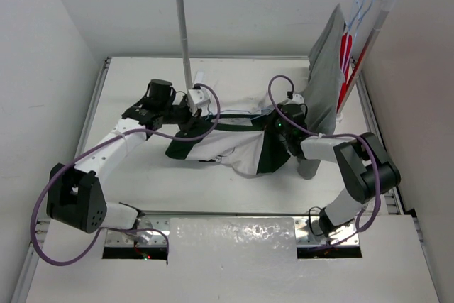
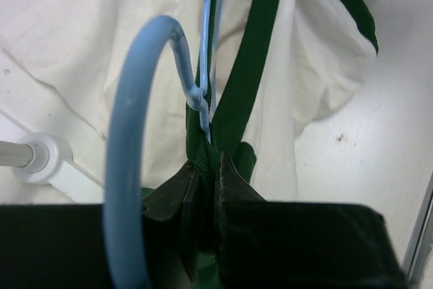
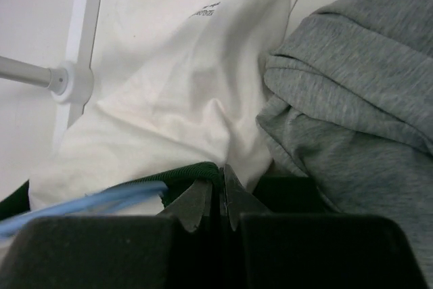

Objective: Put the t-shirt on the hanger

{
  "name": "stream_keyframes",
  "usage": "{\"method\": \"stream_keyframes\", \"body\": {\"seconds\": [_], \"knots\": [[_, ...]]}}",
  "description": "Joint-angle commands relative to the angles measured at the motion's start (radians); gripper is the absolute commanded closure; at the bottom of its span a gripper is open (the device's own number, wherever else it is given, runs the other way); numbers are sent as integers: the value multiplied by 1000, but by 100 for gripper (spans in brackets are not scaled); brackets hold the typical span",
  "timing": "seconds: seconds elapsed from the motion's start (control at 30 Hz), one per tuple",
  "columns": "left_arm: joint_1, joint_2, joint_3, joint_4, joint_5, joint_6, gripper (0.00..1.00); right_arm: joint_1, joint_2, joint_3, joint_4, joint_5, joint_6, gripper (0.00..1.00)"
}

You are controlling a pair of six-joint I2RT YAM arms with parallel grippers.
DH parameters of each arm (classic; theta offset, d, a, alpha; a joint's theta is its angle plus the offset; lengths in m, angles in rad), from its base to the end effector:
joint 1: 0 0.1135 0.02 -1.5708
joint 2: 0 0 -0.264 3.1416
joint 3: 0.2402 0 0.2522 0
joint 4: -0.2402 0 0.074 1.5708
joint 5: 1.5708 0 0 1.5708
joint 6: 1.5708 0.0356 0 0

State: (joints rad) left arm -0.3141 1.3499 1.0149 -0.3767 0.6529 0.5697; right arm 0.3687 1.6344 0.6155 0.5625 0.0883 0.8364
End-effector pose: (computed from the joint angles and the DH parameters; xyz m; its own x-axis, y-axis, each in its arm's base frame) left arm 0.2698 -0.1104 0.2804 -0.1547 0.5007 -0.8517 0.9101 0.4076 0.0743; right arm 0.2946 0.1104 0.1516 -0.4871 0.6044 -0.6304 0.1140 0.7597 0.6402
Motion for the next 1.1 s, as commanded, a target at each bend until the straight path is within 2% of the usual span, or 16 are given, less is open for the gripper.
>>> {"method": "stream_keyframes", "body": {"seconds": [0.0, 0.1, 0.23, 0.33, 0.53, 0.67, 0.77, 0.9, 1.03, 1.07], "knots": [[29, -72, -5, -109, -39, 186, 100, -73, -33, 23, -141, 215, -115, 100], [29, -80, -22, -135, -103, 241, 100, -102, -88, 3, -138, 232, -115, 100], [33, -89, -26, -214, -92, 338, 100, -103, -130, 32, -200, 277, -196, 100], [63, -98, -7, -249, -75, 366, 100, -102, -142, 65, -255, 327, -316, 100], [58, -81, -12, -199, -105, 332, 100, -74, -145, 122, -294, 248, -636, 100], [49, -81, -24, -114, -52, 254, 100, 64, -120, 155, -334, 405, -882, 100], [27, -84, -55, 14, 45, 182, 100, 85, -107, 159, -342, 337, -866, 100], [-37, -68, -96, 140, 28, 111, 100, 84, -111, 139, -320, 232, -844, 100], [-51, -20, -119, 154, 71, 134, 100, 85, -114, 127, -312, 189, -807, 100], [-51, 0, -125, 177, 82, 128, 95, 85, -110, 125, -309, 185, -807, 100]]}}
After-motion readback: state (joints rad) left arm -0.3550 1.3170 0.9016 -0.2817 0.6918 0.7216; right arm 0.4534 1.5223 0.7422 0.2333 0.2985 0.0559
